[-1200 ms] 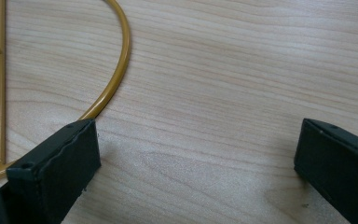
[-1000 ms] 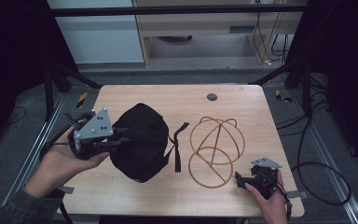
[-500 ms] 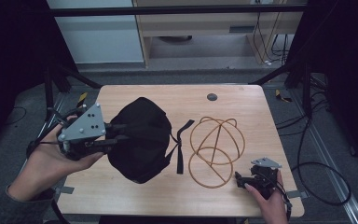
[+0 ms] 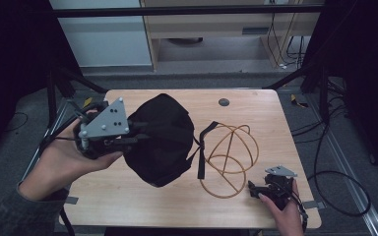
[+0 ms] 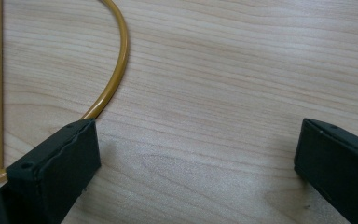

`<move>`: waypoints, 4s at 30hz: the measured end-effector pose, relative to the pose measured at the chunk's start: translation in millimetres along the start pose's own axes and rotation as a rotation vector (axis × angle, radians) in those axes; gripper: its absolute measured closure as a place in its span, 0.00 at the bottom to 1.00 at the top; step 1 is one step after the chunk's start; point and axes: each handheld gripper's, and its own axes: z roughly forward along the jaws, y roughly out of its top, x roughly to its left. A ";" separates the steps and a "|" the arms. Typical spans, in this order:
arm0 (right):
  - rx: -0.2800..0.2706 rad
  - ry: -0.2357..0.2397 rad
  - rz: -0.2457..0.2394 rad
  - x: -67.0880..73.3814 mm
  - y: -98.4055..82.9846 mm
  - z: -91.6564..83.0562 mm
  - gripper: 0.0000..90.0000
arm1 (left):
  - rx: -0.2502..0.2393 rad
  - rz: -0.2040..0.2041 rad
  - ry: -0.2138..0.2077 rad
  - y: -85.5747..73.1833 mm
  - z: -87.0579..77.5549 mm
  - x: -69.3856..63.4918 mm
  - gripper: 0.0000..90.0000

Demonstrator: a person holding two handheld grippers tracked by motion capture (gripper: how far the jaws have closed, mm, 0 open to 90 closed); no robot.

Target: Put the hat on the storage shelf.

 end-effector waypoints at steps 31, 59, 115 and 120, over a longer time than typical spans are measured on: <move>0.001 0.000 0.003 0.2 0.2 0.4 0.00 | 0.023 0.086 -0.047 83.7 46.9 10.1 0.82; -0.002 -0.001 0.003 0.2 0.2 0.8 0.00 | 0.072 0.062 -0.084 124.8 95.0 26.4 0.82; 0.002 -0.002 0.008 0.6 0.6 0.8 0.00 | 0.203 0.054 -0.215 125.2 182.6 6.6 0.81; 0.002 -0.002 0.008 0.6 0.7 0.9 0.00 | 0.206 0.044 -0.212 121.7 185.7 5.7 0.81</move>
